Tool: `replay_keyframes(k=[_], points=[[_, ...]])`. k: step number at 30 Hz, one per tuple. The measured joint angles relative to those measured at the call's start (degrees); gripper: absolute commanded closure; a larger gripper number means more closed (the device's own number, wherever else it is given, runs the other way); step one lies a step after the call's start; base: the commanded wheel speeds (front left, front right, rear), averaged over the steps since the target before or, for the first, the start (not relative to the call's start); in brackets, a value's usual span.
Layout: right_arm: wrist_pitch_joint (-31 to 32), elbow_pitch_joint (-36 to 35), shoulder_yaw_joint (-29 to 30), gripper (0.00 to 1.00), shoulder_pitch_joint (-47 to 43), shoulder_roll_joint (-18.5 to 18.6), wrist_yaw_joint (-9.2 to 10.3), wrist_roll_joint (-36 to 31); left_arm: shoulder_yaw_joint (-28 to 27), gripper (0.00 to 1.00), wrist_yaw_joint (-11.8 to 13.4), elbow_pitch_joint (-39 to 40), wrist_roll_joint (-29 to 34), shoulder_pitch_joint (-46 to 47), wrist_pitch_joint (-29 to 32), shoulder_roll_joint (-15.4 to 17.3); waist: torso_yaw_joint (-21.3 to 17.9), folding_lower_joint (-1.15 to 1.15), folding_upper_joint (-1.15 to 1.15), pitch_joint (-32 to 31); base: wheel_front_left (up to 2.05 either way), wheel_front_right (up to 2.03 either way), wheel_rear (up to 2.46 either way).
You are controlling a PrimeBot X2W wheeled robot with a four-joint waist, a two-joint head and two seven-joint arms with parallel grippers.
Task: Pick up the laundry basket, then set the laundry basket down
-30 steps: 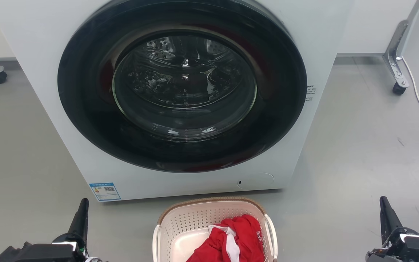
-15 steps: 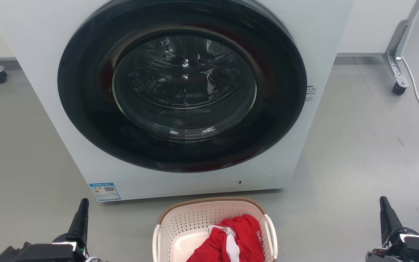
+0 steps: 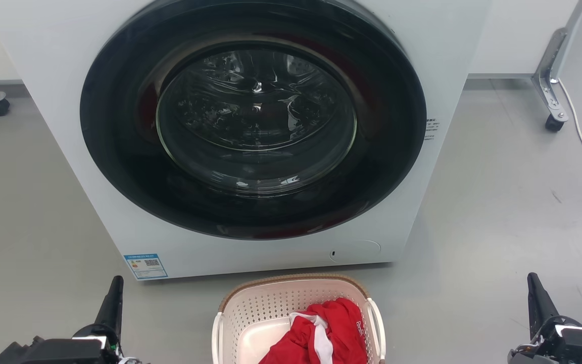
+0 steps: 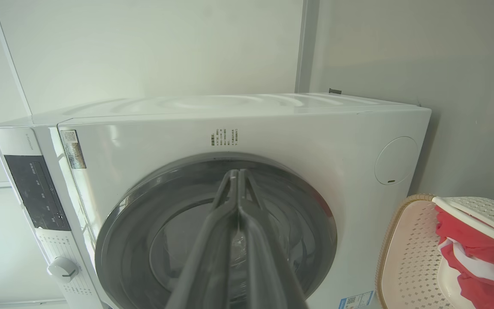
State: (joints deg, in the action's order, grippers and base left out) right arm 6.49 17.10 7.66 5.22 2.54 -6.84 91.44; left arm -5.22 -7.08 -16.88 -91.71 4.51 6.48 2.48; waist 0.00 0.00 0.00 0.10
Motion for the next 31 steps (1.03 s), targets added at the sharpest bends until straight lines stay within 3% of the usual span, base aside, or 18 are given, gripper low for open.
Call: replay_keyframes(k=[31], points=[[0.0, 0.01, -0.01, 1.0, 0.01, -0.01, -0.05, 0.01, 0.0, 1.0, 0.0, -0.05, -0.01, 0.01, 0.0, 0.0, 0.0, 0.0, 0.0, 0.0, 0.0, 0.0, 0.0]])
